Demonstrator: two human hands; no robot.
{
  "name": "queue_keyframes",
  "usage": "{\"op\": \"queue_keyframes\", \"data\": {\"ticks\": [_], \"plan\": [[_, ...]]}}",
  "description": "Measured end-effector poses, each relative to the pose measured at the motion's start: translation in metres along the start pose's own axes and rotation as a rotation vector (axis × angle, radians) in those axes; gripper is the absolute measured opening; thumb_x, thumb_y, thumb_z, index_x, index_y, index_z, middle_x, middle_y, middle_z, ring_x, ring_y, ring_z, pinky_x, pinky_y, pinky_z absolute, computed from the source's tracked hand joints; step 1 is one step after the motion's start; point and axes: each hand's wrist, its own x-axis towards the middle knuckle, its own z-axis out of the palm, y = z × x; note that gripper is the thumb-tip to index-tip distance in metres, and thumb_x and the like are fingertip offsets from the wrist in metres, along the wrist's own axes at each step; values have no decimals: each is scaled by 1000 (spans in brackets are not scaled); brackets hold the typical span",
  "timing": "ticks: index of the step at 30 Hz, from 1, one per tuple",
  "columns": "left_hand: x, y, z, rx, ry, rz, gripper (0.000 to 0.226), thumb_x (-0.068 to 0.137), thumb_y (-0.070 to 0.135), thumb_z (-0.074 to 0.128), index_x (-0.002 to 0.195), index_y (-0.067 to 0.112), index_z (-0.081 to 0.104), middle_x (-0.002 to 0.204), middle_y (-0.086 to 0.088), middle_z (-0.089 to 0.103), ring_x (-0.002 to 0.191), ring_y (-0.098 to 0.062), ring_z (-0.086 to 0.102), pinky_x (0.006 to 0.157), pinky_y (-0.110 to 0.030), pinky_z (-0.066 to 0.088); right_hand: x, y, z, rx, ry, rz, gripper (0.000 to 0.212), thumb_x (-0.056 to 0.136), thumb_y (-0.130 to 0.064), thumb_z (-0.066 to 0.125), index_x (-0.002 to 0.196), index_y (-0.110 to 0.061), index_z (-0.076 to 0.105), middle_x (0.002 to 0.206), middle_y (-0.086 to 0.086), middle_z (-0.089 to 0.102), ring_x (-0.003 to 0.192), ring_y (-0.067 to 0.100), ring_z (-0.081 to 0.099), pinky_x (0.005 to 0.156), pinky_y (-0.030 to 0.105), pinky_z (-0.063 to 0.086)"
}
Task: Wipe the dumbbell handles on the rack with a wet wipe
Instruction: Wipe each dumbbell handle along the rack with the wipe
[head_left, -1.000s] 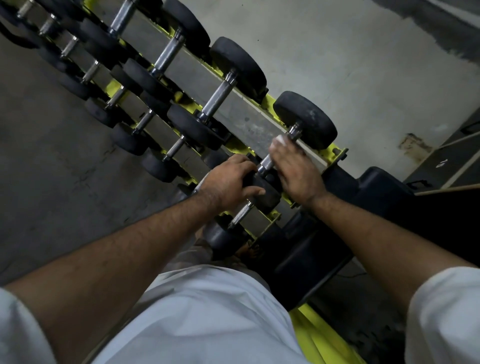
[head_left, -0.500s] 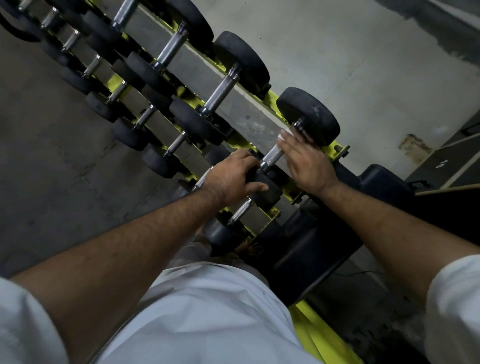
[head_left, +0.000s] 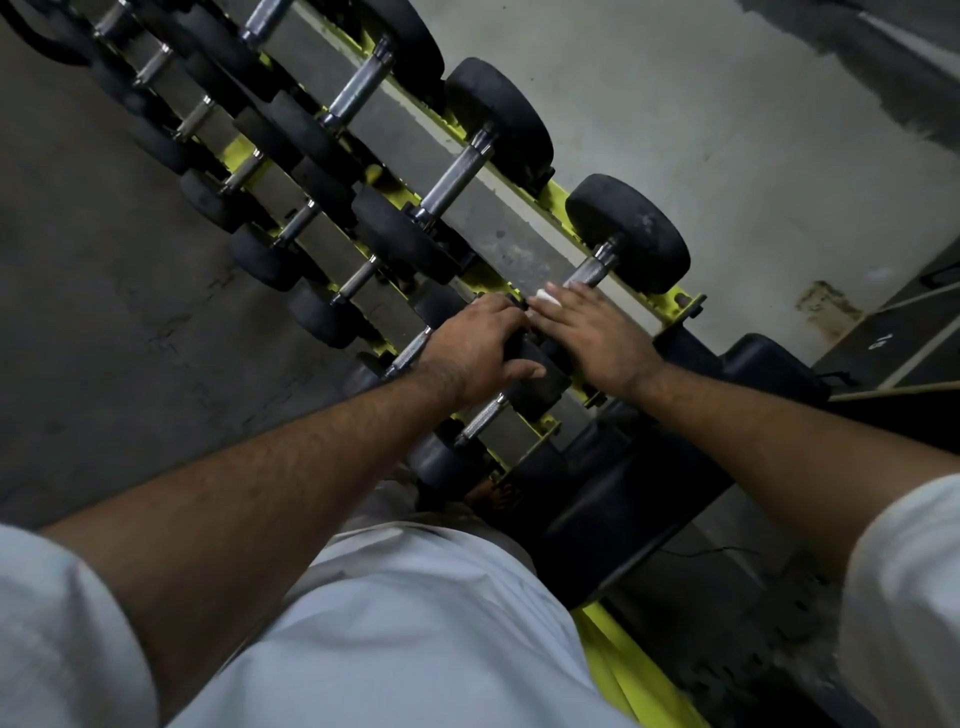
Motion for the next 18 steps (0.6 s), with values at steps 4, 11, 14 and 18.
{"op": "queue_keyframes", "data": {"ticks": [4, 11, 14, 18], "plan": [[0, 2, 0, 1, -2, -18, 61, 81, 60, 69, 127, 21, 56, 133, 1, 50, 123, -16, 46, 93, -32, 46, 2, 3, -6, 5, 113, 269, 53, 92, -5, 55, 144, -10, 51, 151, 10, 49, 148, 31, 33, 120, 45, 24], [-5, 5, 1, 3, 23, -3, 61, 82, 57, 68, 128, 18, 56, 130, -2, 50, 122, -18, 46, 96, -34, 45, 7, 2, -15, -13, 67, 170, 45, 94, -7, 49, 139, -9, 57, 146, 10, 55, 144, 32, 40, 119, 50, 30], [-5, 3, 4, 6, 32, 16, 62, 83, 57, 68, 127, 16, 57, 130, -3, 51, 124, -20, 45, 104, -37, 43, 12, -11, -21, -40, 67, 392, 45, 95, -8, 50, 139, -9, 55, 148, 11, 52, 146, 33, 35, 117, 53, 34], [-3, -2, 3, 12, 22, 60, 61, 84, 57, 66, 130, 19, 55, 127, -3, 54, 121, -20, 47, 104, -38, 43, 15, -26, -21, -44, -53, 174, 45, 96, -23, 47, 137, -8, 58, 145, 13, 55, 145, 32, 38, 120, 52, 28]]}}
